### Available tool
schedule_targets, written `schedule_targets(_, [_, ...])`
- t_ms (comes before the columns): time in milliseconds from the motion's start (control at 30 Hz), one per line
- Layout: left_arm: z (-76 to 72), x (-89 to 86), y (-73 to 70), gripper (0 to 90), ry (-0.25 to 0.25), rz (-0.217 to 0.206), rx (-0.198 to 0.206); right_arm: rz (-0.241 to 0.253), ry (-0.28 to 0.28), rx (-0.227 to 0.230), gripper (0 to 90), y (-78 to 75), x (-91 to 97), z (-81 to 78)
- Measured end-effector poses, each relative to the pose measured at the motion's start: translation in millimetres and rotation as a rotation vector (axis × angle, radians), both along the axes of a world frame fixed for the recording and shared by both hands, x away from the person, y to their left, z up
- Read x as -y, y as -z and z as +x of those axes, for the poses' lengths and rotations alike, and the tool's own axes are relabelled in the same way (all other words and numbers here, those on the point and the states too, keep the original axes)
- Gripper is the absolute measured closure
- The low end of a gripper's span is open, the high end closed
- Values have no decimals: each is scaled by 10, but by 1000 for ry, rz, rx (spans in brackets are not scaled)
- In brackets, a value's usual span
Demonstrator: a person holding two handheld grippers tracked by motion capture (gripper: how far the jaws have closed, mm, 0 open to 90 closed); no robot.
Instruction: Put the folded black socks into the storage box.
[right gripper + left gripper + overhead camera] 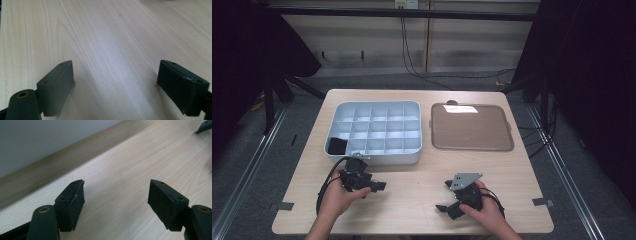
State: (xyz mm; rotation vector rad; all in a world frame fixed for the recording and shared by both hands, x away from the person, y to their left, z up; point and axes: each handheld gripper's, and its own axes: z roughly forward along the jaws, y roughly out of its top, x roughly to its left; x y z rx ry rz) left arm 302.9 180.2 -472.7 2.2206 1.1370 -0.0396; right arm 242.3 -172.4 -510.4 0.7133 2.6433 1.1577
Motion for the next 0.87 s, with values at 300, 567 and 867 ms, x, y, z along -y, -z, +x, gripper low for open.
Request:
schedule_targets(300, [-43,12,74,283,-1,12,50,0,0,0,132,0,0,0])
schedule_targets(567, [-90,30,142,268,12,13,73,1,1,0,132,0,-1,0])
schedule_targets(867, [-126,48,176,221,33,10,119,1,1,0,132,0,-1,0])
